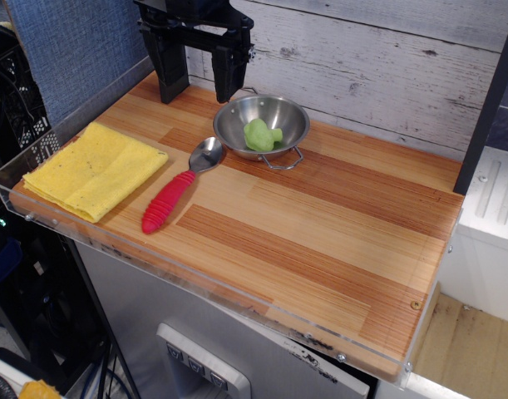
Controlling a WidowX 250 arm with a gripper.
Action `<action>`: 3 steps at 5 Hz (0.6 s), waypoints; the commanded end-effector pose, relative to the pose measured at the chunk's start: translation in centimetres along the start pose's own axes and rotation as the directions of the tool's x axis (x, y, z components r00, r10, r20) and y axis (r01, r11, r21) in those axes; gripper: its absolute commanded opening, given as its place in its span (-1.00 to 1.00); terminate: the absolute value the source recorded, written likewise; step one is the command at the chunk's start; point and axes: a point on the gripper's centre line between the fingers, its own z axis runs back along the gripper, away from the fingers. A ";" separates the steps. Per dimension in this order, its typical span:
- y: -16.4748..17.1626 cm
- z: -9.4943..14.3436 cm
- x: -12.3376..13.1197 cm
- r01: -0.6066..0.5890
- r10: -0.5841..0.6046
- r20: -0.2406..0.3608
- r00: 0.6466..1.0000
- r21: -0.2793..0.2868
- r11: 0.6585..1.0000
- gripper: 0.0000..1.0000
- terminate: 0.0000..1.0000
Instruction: Place the red spoon on the yellow towel
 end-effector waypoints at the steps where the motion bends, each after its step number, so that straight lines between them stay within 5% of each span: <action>1: 0.0 0.0 0.0 0.000 0.000 0.000 1.000 0.000 1.000 1.00 -1.00; 3: 1.4 -2.7 -2.7 -0.025 0.022 -0.057 0.998 -0.056 0.998 1.00 -1.00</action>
